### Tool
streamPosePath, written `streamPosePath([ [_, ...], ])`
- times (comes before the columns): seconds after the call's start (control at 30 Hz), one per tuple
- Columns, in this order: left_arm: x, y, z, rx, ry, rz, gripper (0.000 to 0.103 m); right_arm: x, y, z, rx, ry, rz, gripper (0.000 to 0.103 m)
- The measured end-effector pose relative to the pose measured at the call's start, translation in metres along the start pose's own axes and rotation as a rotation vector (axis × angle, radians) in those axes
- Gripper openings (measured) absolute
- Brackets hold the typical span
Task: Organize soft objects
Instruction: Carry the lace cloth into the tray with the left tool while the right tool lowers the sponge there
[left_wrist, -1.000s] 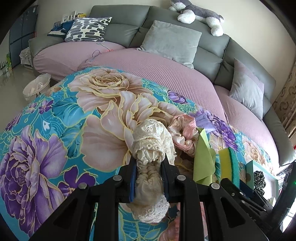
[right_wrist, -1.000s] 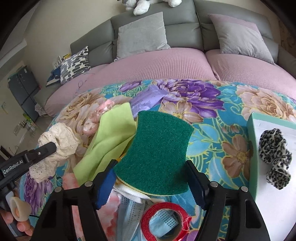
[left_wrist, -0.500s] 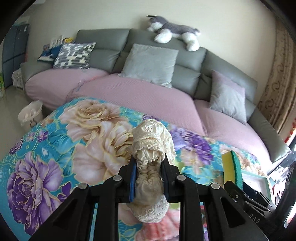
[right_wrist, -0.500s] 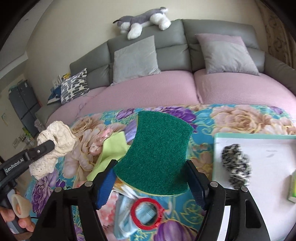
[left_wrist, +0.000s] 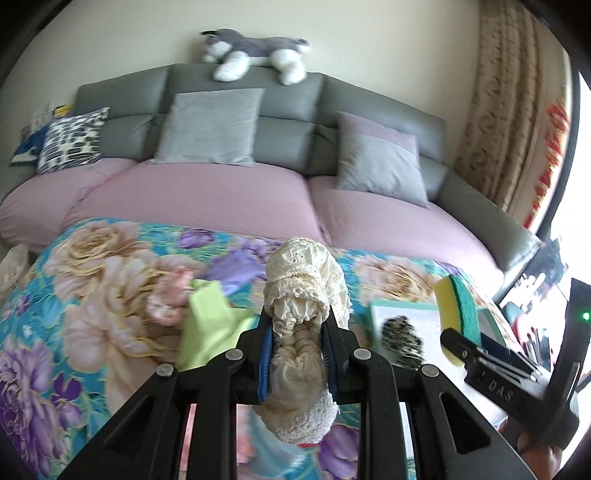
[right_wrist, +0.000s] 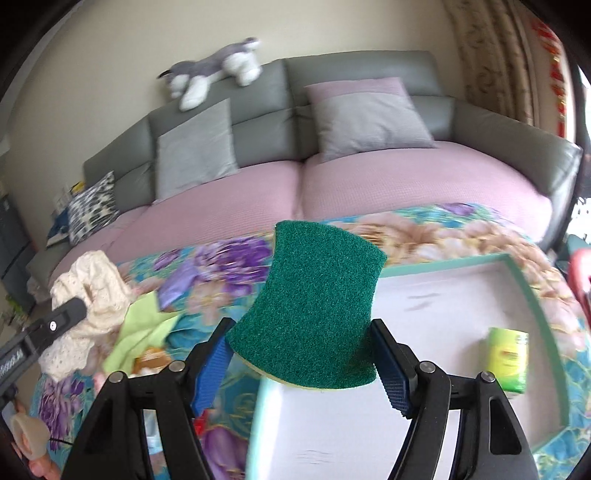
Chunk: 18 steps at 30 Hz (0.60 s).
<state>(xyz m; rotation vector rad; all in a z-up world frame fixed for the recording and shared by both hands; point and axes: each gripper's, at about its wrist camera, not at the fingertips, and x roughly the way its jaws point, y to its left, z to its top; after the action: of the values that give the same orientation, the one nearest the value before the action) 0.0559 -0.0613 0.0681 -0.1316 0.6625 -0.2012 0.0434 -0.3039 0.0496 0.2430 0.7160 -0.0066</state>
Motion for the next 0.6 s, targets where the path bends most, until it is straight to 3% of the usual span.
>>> streamPosePath([
  [0.4, 0.033, -0.089, -0.023, 0.145, 0.077, -0.145, 0.025, -0.014, -0.089, 0.001, 0.111, -0.010, -0.149, 0.075],
  [0.6, 0.061, -0.121, -0.043, 0.196, 0.171, -0.200, 0.025, -0.014, -0.114, -0.001, 0.137, -0.001, -0.192, 0.075],
])
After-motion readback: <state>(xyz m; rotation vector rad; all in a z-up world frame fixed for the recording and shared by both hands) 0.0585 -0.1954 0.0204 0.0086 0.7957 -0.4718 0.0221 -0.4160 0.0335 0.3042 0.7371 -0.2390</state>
